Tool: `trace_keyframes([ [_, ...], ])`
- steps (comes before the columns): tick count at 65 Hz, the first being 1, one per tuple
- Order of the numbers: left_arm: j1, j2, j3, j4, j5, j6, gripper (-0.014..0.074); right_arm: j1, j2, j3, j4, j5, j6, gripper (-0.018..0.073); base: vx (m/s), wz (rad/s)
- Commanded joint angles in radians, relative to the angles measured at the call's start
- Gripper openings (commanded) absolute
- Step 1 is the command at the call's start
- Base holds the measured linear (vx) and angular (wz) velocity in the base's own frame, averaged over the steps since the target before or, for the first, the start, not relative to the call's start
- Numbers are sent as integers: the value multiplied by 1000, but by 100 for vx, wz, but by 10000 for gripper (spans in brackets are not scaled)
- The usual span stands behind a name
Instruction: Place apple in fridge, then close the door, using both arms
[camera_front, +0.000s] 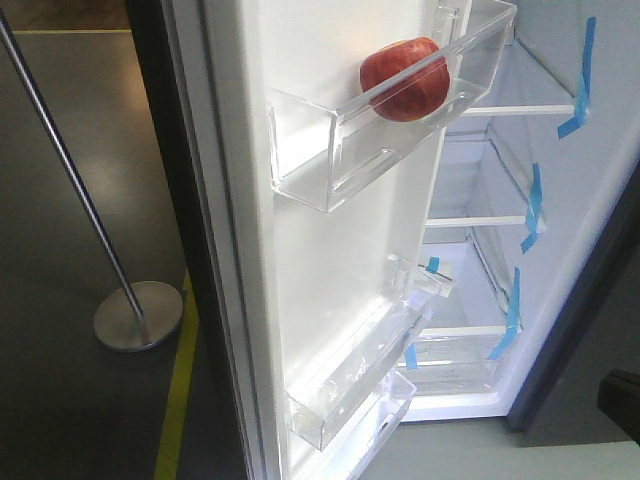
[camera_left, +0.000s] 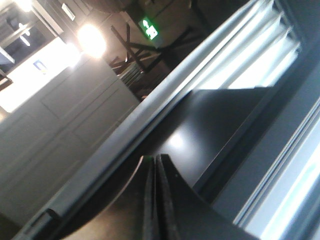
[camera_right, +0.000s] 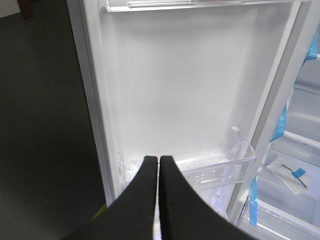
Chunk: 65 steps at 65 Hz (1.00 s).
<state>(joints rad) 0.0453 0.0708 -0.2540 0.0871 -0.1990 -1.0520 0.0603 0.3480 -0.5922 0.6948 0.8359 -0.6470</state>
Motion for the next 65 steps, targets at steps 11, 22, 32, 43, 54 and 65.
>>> trace_keyframes([
  [11,-7,333,-298,106,5,-13,-8,-2,9,-24,31,-58,-5,-4,0,0],
  [22,-34,584,-461,106,-1,-44,-6,-2,9,-24,31,-59,-5,-4,0,0],
  [32,-119,782,-594,113,-59,-118,9,-2,9,-24,31,-63,-5,-4,0,0],
  [43,-173,956,-707,134,-149,-218,118,-2,9,-24,31,-64,-5,-4,0,0],
  [54,-175,1089,-786,157,-258,-364,353,-2,9,-24,31,-63,-5,-4,0,0],
  [65,-175,1234,-897,226,-348,-549,517,-2,9,-24,31,-62,-5,-4,0,0],
])
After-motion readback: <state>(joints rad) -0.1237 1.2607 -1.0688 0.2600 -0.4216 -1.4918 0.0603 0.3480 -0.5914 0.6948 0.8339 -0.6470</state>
